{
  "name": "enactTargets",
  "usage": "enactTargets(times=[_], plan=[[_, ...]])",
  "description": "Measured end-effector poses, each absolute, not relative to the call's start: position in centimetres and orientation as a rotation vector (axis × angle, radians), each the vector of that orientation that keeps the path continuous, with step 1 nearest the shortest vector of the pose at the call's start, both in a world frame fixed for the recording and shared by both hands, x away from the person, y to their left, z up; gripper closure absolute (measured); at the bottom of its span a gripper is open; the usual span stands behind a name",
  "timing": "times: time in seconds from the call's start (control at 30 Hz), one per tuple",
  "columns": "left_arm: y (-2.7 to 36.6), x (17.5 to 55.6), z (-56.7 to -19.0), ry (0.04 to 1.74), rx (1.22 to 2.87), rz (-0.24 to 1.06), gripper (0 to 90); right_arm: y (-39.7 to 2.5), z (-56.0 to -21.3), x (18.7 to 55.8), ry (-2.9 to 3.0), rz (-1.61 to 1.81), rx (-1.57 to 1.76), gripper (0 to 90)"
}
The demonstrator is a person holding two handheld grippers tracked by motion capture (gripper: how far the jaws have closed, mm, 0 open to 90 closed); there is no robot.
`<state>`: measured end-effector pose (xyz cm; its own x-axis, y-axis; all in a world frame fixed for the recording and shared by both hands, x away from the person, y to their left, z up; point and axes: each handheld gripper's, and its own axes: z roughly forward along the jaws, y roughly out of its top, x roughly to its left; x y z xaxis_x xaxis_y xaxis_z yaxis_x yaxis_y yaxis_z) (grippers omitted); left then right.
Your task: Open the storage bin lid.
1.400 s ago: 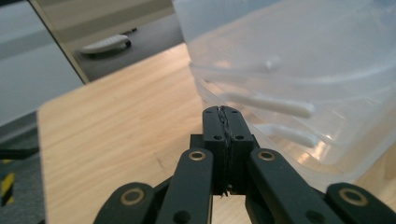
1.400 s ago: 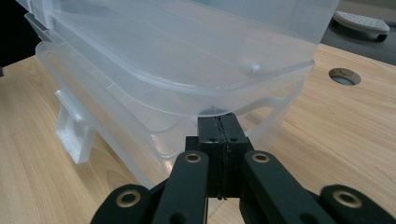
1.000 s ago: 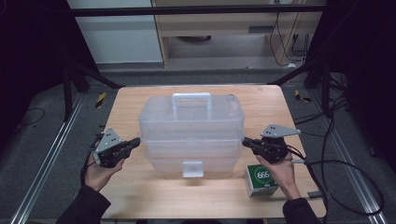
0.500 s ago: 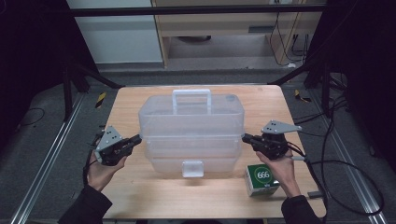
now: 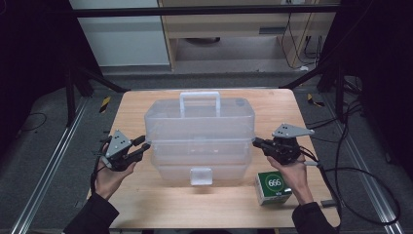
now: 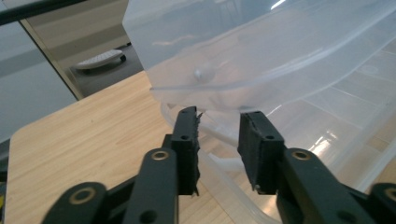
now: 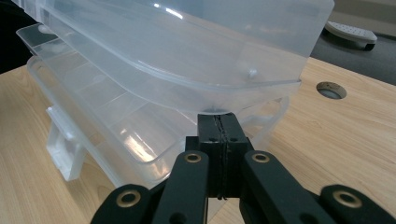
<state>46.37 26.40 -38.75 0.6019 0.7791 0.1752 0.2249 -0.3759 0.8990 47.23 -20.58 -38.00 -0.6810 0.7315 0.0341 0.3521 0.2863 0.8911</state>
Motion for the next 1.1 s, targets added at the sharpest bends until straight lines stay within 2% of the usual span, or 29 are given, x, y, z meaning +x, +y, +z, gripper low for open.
enactTargets(times=[0.07, 0.4, 0.83, 1.1], plan=[[26.2, 46.4, -38.7, 0.799, 1.9, 0.765, 62.6, -20.6, -38.0, 47.2, 2.181, 1.359, 0.975, 90.0], [25.8, 46.8, -38.5, 0.796, 1.904, 0.775, 62.0, -20.5, -38.2, 47.3, 2.182, 1.345, 0.979, 89.9], [25.8, 46.9, -37.8, 0.806, 1.901, 0.765, 63.2, -19.4, -40.9, 48.3, 2.255, 1.177, 1.081, 75.9], [25.7, 47.4, -36.6, 0.832, 1.868, 0.769, 64.5, -19.2, -41.4, 48.4, 2.281, 1.183, 1.104, 79.1]])
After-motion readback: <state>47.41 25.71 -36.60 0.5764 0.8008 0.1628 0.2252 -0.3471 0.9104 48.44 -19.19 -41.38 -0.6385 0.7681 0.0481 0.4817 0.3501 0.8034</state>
